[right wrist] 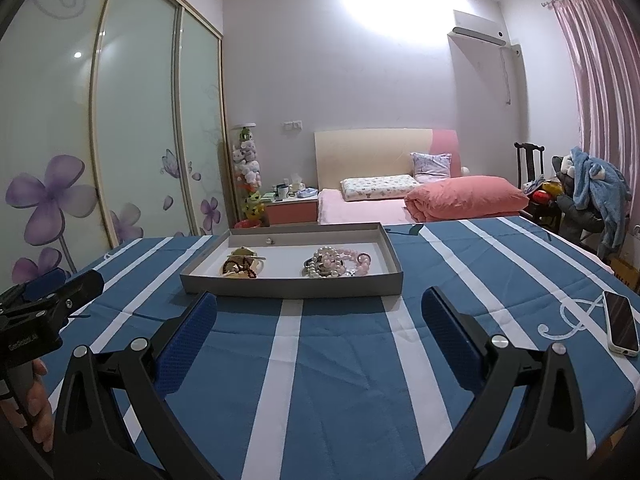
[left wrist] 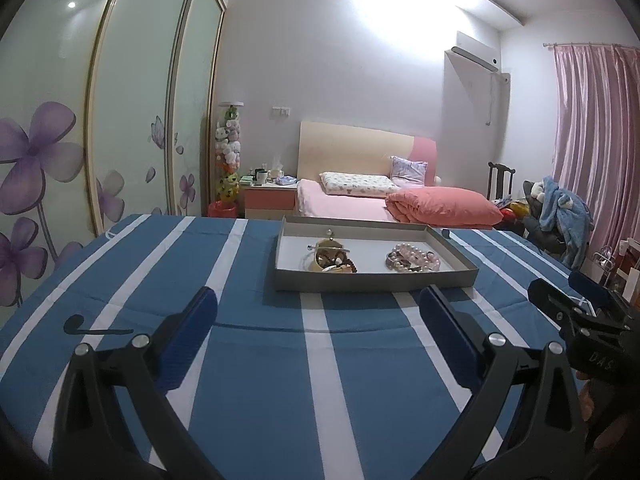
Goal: Organize jewelry
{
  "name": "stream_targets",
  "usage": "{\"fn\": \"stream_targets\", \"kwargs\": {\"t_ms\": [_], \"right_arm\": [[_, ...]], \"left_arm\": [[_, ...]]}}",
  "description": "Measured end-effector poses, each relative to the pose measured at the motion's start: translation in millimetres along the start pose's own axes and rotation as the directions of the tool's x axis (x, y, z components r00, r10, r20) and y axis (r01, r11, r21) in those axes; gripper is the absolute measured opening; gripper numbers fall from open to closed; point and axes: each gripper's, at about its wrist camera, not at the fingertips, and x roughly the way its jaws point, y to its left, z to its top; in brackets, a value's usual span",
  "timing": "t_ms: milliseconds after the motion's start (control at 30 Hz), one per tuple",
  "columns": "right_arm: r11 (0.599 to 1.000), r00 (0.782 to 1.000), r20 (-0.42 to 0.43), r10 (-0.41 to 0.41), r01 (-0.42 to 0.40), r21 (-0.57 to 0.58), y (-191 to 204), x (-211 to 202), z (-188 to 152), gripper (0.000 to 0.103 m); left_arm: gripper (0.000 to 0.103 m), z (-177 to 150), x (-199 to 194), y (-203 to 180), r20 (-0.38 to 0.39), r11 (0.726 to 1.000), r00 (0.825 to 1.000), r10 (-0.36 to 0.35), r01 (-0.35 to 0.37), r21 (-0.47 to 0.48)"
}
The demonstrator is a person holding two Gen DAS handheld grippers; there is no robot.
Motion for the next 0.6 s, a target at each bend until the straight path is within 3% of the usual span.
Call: {"fn": "stream_targets", "kwargs": {"t_ms": [600], "right_arm": [[1.000,1.000,0.005,-0.001,0.001,0.003,-1.0,-1.1,2.0,0.101]], "left_arm": [[0.099,1.0,1.8,0.9,-0.013,1.000,1.000,0.006,-0.006,-0.011]]}}
